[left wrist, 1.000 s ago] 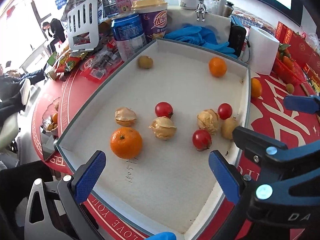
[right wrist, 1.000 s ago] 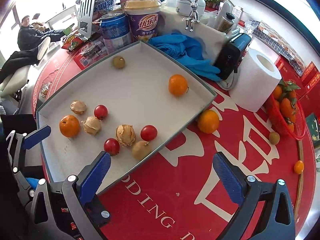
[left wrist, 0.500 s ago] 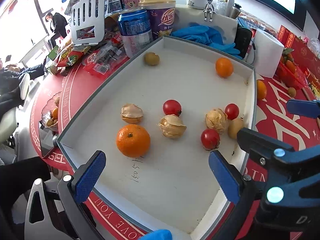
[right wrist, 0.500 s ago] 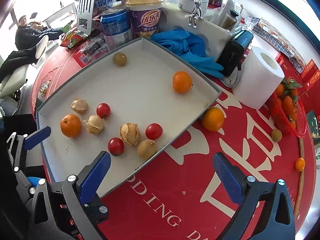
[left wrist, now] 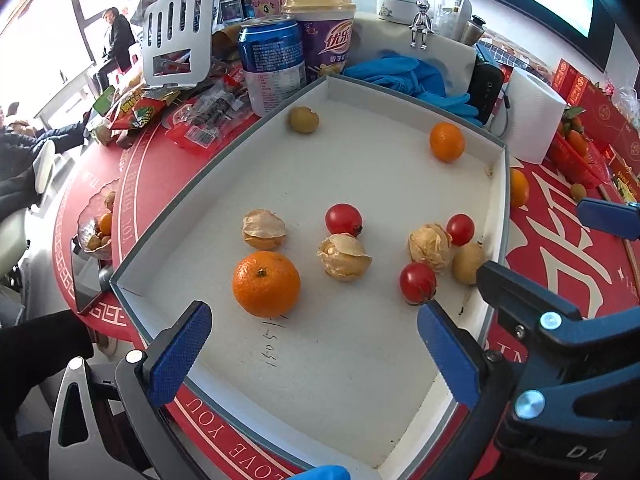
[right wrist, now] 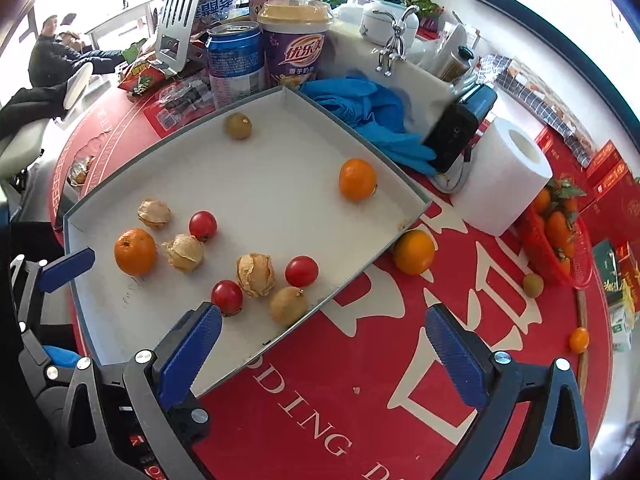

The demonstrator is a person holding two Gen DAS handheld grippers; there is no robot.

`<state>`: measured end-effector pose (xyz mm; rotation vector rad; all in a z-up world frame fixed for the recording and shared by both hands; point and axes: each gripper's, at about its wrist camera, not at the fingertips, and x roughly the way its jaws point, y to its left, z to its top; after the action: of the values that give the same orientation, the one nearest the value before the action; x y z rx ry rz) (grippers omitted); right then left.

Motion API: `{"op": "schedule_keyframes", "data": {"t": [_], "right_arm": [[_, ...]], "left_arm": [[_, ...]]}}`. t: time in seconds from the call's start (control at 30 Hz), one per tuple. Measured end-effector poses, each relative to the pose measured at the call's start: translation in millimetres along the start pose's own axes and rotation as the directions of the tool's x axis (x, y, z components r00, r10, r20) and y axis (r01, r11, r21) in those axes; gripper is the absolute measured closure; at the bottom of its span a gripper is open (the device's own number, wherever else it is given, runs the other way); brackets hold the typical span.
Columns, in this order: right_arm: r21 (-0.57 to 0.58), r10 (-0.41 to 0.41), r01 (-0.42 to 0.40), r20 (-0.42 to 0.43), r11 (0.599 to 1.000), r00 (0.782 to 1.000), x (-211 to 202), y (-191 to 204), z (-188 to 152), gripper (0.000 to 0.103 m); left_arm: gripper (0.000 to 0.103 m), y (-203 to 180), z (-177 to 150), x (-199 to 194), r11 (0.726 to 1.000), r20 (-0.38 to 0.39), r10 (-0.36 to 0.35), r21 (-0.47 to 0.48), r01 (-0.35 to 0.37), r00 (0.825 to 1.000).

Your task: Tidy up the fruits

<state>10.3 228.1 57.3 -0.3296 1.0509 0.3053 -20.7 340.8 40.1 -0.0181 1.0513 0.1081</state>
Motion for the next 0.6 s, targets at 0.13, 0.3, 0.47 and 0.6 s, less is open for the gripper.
{"op": "schedule_keyframes", "data": {"t": [0.13,0.3,0.47,0.6], "right_arm": [[0.0,0.001,-0.001,0.002,1.0,1.0,-0.2,-0.7,-0.6,0.0],[0.006,0.006,-0.006,0.002,1.0,1.0,-0.2,-2.9,-0.8,0.0],[-0.002,0.003,-0.003,0.001,1.0,1.0,0.6,-0.9,0.4,0.0],[-0.006,0.01,-0.01,0.005,1.0,1.0,-0.2,1.5,0.4,0.0]], "left_arm": [[0.0,-0.4,-0.3,-0.5,1.0,-0.005,-0.012,0.0,0.012,1.0],[0.0,-1.5,-0.4,-0.8,1.0,-0.002,-0.002,-0.001,0.002,1.0],[0.0,-3.5,-2.0,-2.0,0.999,0.012,0.029,0.015,-0.029,1.0],[0.0,-1.8,-2.7,-4.5,0.999,0.029,0.048,0.014,-0.048,0.998]]}}
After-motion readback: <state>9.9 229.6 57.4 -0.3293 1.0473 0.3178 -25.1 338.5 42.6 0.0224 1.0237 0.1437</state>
